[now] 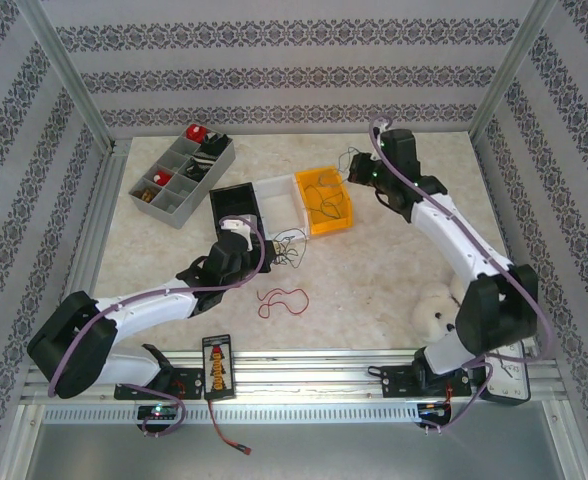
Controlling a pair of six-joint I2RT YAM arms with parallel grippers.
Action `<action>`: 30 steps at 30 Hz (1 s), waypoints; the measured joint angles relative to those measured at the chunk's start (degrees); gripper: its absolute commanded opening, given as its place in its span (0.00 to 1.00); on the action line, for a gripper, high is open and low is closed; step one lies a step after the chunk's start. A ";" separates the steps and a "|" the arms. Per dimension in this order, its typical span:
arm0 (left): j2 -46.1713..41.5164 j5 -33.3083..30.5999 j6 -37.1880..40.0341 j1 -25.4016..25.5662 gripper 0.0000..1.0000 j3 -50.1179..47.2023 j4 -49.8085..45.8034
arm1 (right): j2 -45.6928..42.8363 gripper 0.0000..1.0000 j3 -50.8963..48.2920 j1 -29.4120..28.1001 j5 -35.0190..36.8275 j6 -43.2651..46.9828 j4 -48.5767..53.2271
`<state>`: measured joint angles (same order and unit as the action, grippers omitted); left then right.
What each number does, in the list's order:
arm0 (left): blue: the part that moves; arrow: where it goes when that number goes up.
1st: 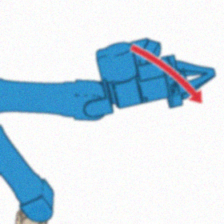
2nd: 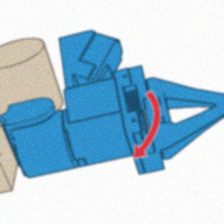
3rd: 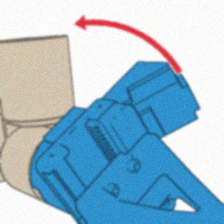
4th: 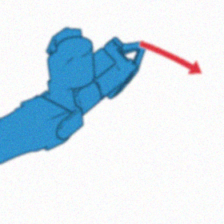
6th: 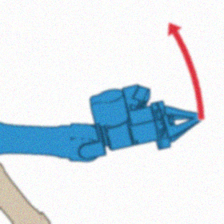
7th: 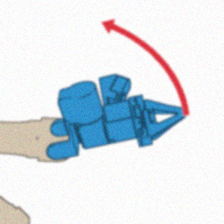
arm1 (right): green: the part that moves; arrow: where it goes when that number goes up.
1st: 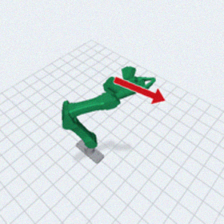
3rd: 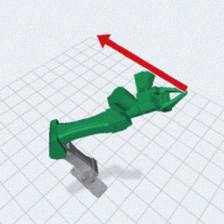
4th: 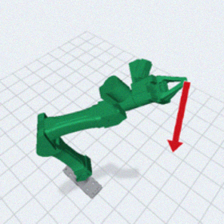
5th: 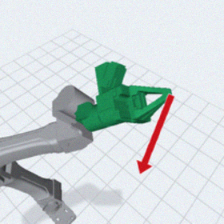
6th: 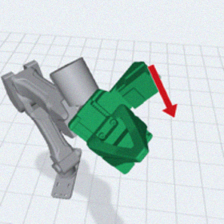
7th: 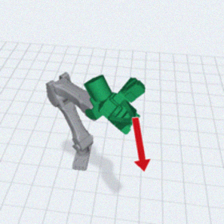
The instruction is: Untangle the cables
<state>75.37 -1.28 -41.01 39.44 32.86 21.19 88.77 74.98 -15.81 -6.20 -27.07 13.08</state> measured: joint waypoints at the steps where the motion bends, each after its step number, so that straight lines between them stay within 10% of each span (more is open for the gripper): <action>1: 0.00 -0.15 -0.04 0.00 0.00 0.00 -0.09 | 1.22 0.04 0.72 -0.11 0.20 0.17 -0.11; 12: 0.00 -0.92 0.00 0.37 0.00 0.02 -1.53 | 15.19 0.07 5.55 -4.35 4.72 2.86 0.11; 17: 0.00 -0.94 0.00 0.37 0.00 0.02 -1.77 | 18.80 0.33 6.73 -5.77 6.21 4.37 1.57; 30: 0.66 1.60 2.69 0.37 0.00 1.57 -4.17 | 4.15 0.50 -1.20 -6.08 8.70 5.44 1.99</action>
<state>76.03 0.32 -38.33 39.81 34.44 17.02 92.92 73.78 -21.89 2.50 -21.63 15.07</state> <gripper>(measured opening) 0.057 0.498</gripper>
